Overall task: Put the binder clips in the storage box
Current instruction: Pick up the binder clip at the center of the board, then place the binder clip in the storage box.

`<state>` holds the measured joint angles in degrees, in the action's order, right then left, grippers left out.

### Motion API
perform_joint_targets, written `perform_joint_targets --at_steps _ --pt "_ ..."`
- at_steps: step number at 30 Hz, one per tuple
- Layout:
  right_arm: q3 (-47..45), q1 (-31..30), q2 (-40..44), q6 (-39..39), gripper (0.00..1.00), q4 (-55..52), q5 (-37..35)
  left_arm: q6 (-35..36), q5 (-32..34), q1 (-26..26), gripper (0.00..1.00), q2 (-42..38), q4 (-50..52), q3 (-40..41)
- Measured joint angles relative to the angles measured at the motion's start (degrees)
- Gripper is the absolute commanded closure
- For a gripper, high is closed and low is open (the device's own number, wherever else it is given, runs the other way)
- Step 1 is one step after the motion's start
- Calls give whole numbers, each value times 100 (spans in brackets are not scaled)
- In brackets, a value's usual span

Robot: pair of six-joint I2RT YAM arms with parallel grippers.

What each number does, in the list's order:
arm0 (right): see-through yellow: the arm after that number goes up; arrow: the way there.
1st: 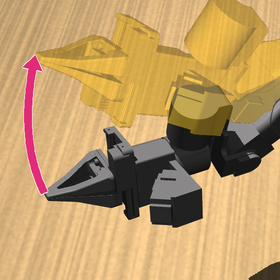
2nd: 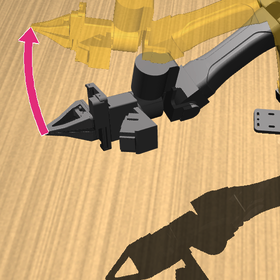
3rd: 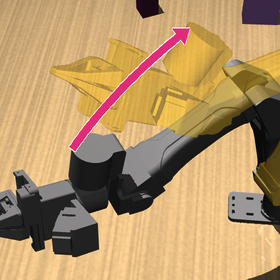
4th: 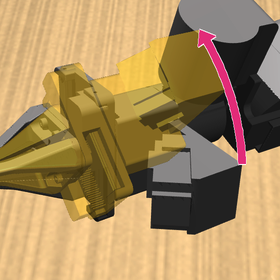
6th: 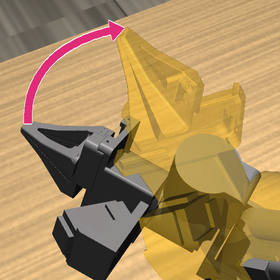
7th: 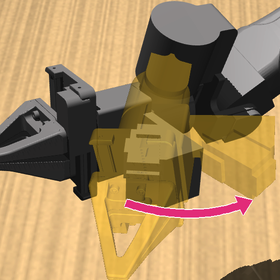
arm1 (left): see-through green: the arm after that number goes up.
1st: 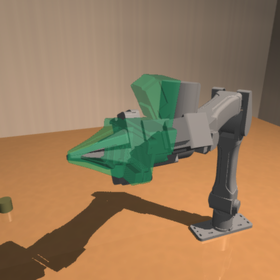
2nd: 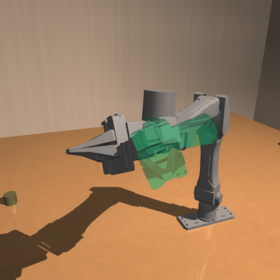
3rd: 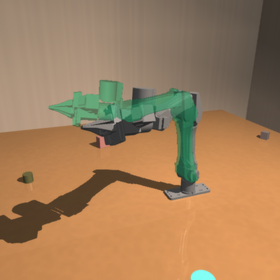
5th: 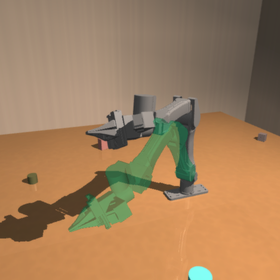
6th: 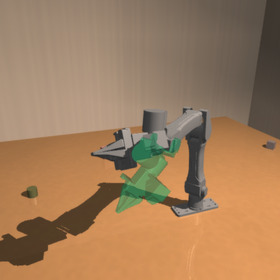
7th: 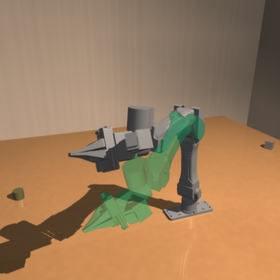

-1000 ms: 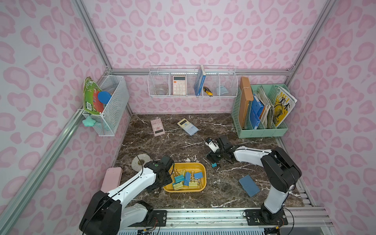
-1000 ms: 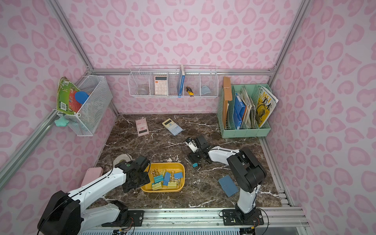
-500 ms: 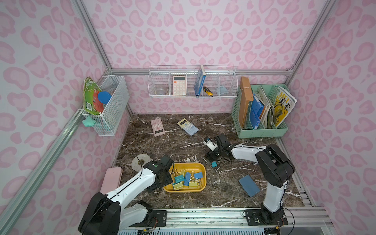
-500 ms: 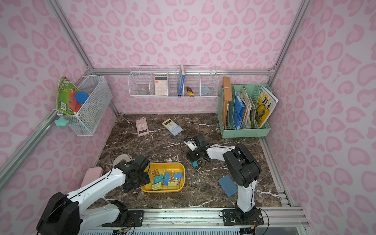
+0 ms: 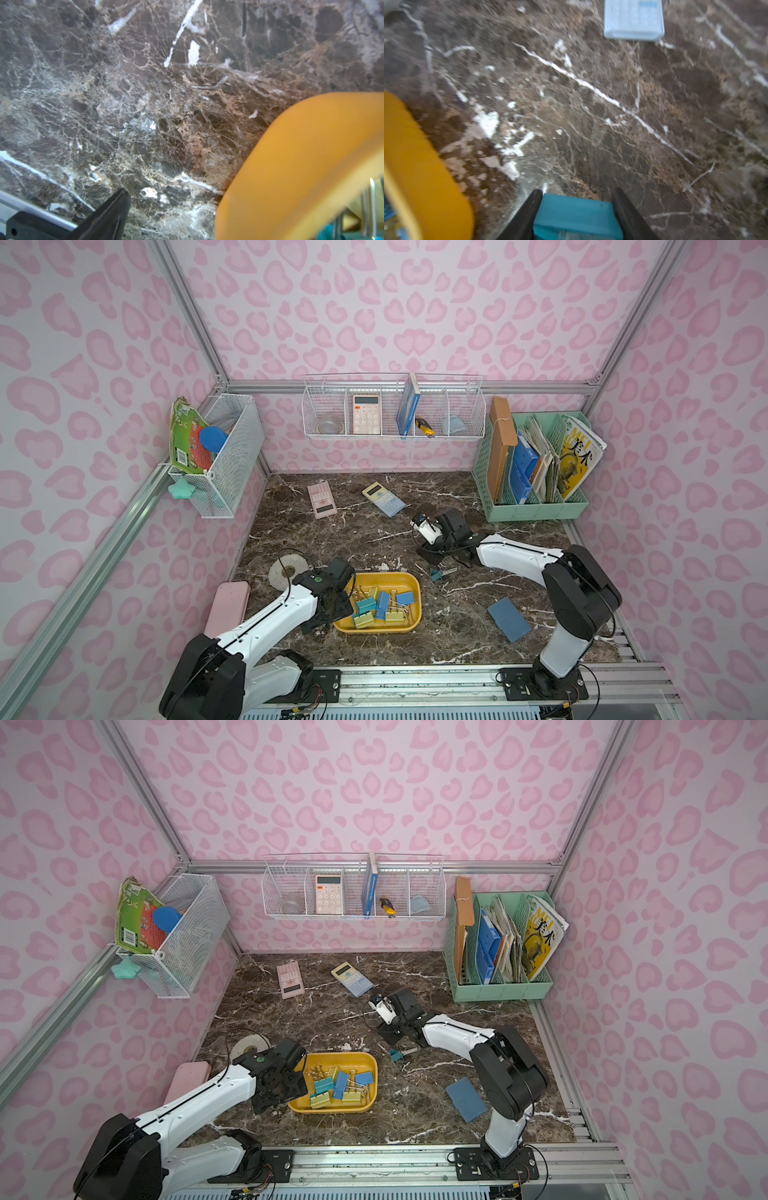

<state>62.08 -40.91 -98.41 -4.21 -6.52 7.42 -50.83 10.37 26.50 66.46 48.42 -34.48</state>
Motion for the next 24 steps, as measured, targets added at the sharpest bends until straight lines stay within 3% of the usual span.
perform_joint_targets --at_steps 6,11,19,24 --pt "-61 -911 728 332 47 -243 39 7 -37 15 7 0 -61 31" --pt "-273 -1646 839 728 43 -251 271 26 -55 24 7 0 -114 50" --pt "-245 -1941 503 999 30 -245 404 116 -92 42 7 -11 -192 87" --pt "-166 -1818 527 986 25 -227 483 131 -114 57 7 -13 -236 98"
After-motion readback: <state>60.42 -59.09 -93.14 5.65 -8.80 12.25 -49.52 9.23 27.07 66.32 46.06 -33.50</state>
